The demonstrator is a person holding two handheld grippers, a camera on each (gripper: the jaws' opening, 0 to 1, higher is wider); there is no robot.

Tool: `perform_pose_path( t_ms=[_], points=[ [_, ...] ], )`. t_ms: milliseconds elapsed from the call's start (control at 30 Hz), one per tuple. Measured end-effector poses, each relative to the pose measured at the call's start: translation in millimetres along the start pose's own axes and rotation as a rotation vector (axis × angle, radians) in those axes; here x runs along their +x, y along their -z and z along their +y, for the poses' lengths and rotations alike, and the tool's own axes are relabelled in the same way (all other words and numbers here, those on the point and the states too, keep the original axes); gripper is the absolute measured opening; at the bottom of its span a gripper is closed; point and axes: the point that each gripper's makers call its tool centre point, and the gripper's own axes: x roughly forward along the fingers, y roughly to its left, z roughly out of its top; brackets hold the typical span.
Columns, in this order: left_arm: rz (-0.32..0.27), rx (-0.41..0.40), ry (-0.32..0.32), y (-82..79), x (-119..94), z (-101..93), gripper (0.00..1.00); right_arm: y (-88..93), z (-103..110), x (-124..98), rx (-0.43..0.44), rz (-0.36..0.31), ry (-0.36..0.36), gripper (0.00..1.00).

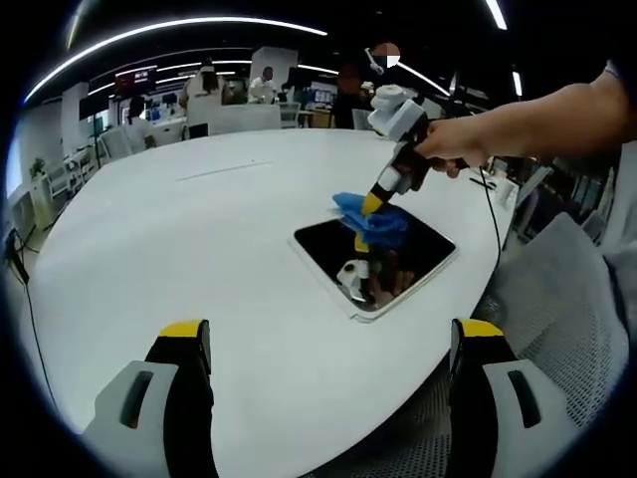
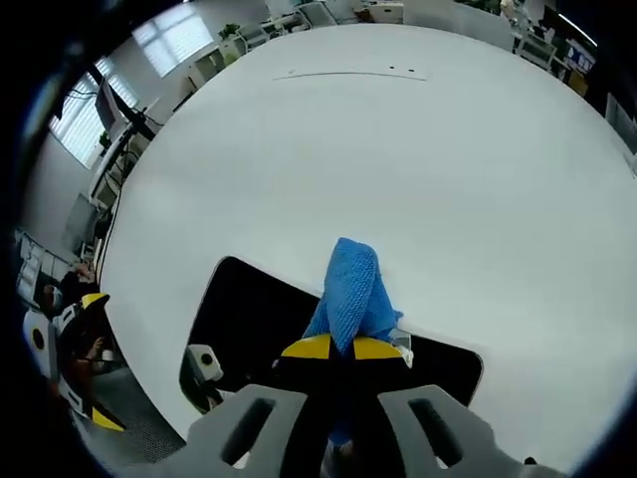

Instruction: Wipe the mirror surface with the cleaning cloth until all visible marks leave the cleaned area.

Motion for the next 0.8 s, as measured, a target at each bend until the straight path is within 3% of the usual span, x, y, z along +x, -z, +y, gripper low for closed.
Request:
perform_pose_path(
  t_ms=[533, 800],
  points=[
    [0.004, -0.002, 0.004, 1.2, 1, 0.1, 0.99, 10.9, -25, -11, 0.044, 0.005, 0.030, 0.00],
    [0.005, -0.004, 0.003, 2.3, 2, 1.5, 0.99, 12.2, -27, -12, 0.083, -0.005, 0.018, 0.00]
  ],
)
